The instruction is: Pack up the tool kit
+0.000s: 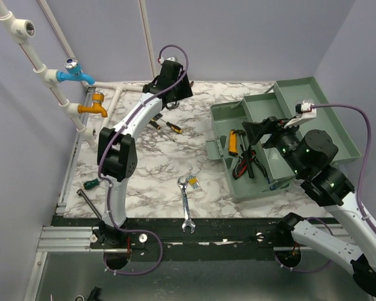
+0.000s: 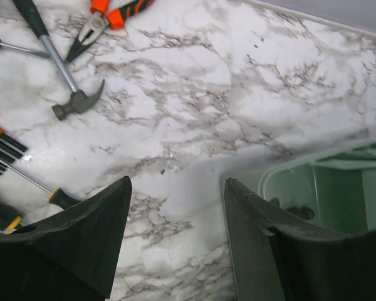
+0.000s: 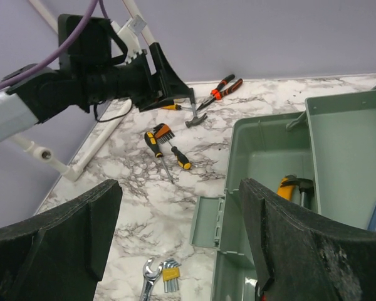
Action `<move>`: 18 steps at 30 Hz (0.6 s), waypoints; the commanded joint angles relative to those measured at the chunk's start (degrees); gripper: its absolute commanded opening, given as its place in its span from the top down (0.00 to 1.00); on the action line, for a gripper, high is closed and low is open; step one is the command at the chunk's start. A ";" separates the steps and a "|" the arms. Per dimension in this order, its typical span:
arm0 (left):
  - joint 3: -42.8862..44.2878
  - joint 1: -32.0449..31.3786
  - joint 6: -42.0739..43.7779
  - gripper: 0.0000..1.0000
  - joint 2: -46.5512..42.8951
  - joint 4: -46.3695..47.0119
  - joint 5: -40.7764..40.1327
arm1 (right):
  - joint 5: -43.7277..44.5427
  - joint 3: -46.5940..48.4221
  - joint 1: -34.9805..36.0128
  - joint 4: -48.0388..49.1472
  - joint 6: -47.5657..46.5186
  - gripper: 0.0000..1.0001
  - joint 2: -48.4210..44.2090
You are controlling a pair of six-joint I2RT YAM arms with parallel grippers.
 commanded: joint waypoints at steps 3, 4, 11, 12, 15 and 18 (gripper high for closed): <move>16.22 1.93 -0.46 0.35 14.12 -13.31 -7.52 | -0.46 1.02 0.05 -2.49 0.14 0.17 -2.11; 16.46 1.94 -1.27 0.35 14.48 -14.53 -8.33 | -0.23 1.13 0.01 -2.72 0.04 0.17 -2.26; 6.41 1.69 -5.72 0.27 10.68 -13.87 -13.44 | -0.84 1.88 0.05 -2.87 -0.22 0.16 -1.89; 7.73 1.71 -5.51 0.27 11.73 -15.62 -12.53 | -1.01 2.07 0.05 -2.80 -0.11 0.16 -1.77; 16.27 1.13 -4.54 0.28 17.25 -23.61 -9.63 | -1.39 2.36 0.01 -2.62 0.07 0.16 -1.80; 21.52 -0.22 -3.37 0.37 21.04 -29.12 -11.45 | -1.55 2.46 0.01 -2.49 0.14 0.16 -2.00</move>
